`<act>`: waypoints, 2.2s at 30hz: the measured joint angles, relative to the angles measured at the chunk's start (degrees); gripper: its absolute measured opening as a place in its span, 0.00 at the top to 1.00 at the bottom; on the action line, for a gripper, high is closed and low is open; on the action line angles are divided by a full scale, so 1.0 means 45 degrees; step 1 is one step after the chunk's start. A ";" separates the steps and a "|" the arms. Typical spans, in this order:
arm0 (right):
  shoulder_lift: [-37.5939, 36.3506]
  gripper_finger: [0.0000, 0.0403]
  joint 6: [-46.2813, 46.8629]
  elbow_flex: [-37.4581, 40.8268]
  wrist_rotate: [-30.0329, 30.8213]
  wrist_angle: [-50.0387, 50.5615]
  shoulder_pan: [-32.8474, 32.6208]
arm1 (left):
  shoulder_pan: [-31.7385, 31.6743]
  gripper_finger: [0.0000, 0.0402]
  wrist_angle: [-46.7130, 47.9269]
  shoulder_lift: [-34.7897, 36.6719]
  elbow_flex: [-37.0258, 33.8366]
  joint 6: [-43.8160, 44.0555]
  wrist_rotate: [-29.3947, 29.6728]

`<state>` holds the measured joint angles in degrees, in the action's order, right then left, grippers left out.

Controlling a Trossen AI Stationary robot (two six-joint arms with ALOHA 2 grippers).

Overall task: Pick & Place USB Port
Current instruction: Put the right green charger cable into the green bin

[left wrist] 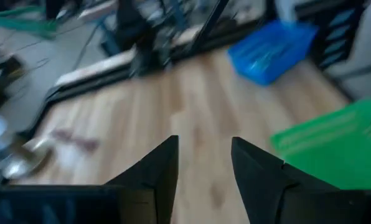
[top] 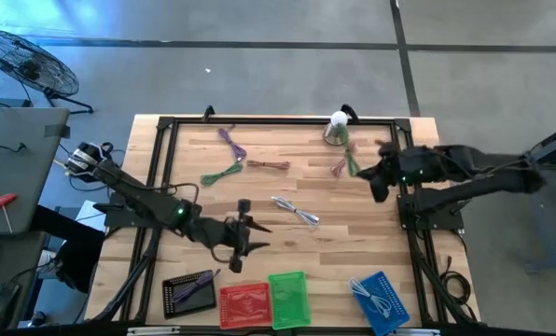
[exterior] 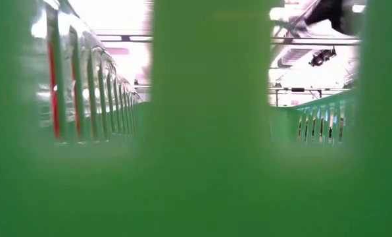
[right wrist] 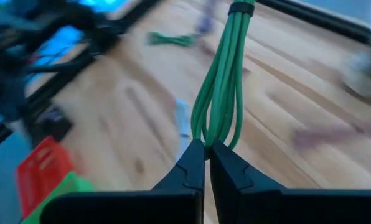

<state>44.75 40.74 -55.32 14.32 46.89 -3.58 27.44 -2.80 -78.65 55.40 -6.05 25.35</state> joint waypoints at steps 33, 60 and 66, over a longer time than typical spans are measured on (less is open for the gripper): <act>0.6109 1.00 -0.5835 -0.0001 0.1563 -0.9019 -0.5574 | -0.2530 0.26 -0.5084 -0.1382 -0.0005 0.0825 -0.3087; 0.6159 1.00 -0.5689 -0.0003 0.1936 -0.8417 -0.5540 | -0.2515 0.27 -0.7063 -0.1506 0.0000 0.0735 -0.3782; 0.6160 1.00 -0.5688 -0.0003 0.1916 -0.8391 -0.5540 | -0.2521 0.49 -0.7135 -0.1676 0.0015 0.0254 -0.2401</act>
<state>72.47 15.14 -55.33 22.94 9.13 -28.51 16.09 -34.91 -86.19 55.46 -4.91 14.55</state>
